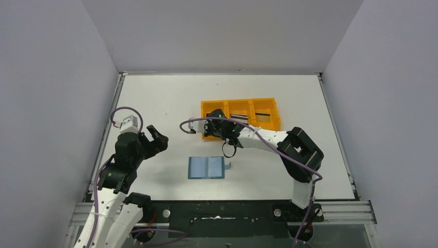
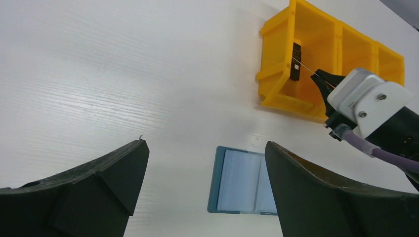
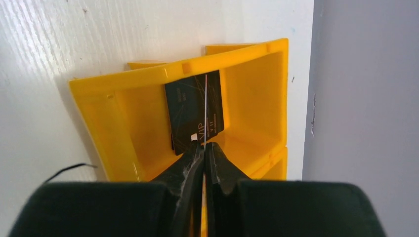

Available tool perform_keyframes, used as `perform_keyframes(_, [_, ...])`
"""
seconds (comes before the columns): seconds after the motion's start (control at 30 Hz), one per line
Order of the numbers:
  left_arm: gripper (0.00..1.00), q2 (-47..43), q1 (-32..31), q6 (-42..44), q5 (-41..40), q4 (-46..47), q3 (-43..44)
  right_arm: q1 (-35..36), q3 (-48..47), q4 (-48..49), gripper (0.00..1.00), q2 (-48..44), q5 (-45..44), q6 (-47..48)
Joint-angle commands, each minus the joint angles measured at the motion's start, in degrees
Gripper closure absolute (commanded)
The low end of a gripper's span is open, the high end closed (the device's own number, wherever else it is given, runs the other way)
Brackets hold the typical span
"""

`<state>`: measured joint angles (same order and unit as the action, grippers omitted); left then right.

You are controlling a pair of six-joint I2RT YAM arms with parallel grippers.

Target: Take the credit cards out of the card holder

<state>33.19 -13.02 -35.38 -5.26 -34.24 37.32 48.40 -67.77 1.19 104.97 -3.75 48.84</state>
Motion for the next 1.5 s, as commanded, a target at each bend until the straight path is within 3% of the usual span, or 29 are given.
perform_keyframes(0.0, [0.1, -0.6, -0.1, -0.4, -1.9, 0.6, 1.4, -1.0, -5.2, 2.8, 1.0, 3.7, -1.2, 4.7])
perform_keyframes(0.3, [0.1, -1.6, 0.1, -0.4, -3.2, 0.8, 1.1, -2.5, -10.4, 0.2, 0.98, 9.2, -3.8, 3.5])
perform_keyframes(0.47, [0.1, -1.5, 0.1, -0.4, -3.2, 0.8, 1.1, -2.8, -10.6, -1.7, 0.87, 9.3, -1.8, 2.2])
perform_keyframes(0.57, [0.1, -1.5, 0.1, -0.4, -3.0, 0.9, 1.0, -2.9, -10.8, -3.4, 0.75, 8.8, 0.0, 0.5])
perform_keyframes(0.7, [0.1, -1.4, 0.2, -0.4, -3.0, 0.8, 1.0, -2.9, -11.8, -6.5, 0.7, 6.8, 1.0, -3.2])
perform_keyframes(0.93, [0.1, -1.5, 0.1, -0.4, -2.8, 0.9, 1.0, -2.1, -6.1, -3.9, 0.59, -7.9, 2.1, -21.6])
perform_keyframes(1.07, [0.1, -1.9, 0.2, -0.3, -2.9, 1.0, 1.0, -0.6, -2.7, -4.3, 0.49, -14.6, 0.3, -45.2])
perform_keyframes(1.2, [0.1, -1.9, 0.3, -0.4, -3.2, 0.9, 1.0, 0.3, -3.5, -14.9, 0.5, -13.9, 1.2, -76.2])
perform_keyframes(1.27, [0.1, -1.9, 0.5, -0.4, -3.4, 0.7, 1.1, 3.9, -2.2, -19.6, 0.51, -12.4, -4.0, -88.5])
perform_keyframes(1.47, [0.1, -2.5, 0.8, -0.7, -4.7, 0.3, 1.2, 12.2, -0.9, -25.2, 0.46, -8.2, -12.9, -100.6])
